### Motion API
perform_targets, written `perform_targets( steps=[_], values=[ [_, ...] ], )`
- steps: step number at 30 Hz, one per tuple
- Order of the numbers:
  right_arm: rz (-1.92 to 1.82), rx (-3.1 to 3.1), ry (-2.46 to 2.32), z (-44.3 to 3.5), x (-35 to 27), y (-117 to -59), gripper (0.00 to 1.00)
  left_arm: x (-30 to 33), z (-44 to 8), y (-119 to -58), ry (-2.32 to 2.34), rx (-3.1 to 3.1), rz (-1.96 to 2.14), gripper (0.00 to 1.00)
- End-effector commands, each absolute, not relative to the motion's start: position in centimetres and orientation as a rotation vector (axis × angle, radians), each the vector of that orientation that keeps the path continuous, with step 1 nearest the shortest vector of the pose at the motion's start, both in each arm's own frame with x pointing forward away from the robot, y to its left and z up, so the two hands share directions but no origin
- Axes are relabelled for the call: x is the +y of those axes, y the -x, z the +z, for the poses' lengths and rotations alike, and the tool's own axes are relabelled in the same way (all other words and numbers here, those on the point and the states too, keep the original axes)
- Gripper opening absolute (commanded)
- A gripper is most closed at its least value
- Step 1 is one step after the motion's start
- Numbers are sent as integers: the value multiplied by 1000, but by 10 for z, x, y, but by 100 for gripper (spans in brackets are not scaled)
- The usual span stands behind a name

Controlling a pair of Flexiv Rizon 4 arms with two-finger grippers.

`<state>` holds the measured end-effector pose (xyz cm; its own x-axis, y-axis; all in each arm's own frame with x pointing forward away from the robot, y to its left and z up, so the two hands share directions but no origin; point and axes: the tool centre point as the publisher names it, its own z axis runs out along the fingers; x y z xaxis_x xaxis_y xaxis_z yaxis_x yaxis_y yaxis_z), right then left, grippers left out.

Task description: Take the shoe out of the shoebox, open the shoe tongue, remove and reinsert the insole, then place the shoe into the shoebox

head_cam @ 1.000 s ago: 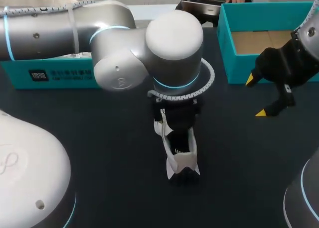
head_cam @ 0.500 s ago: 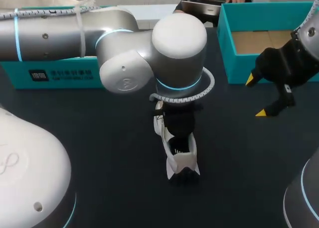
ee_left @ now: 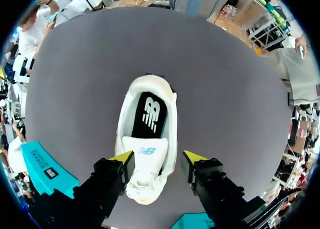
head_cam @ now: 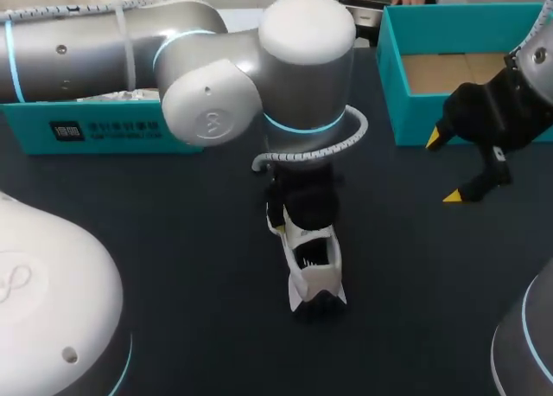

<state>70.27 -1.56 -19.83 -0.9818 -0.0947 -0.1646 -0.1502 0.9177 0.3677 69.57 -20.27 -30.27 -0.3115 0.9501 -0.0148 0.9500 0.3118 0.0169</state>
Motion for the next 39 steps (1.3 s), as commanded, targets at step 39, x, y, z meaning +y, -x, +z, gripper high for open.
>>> perform_targets(
  steps=[39],
  values=[
    [577,2936,189,-199,-15,-703,100,-179,-291,-619,-7,3094,-85,100]
  ],
)
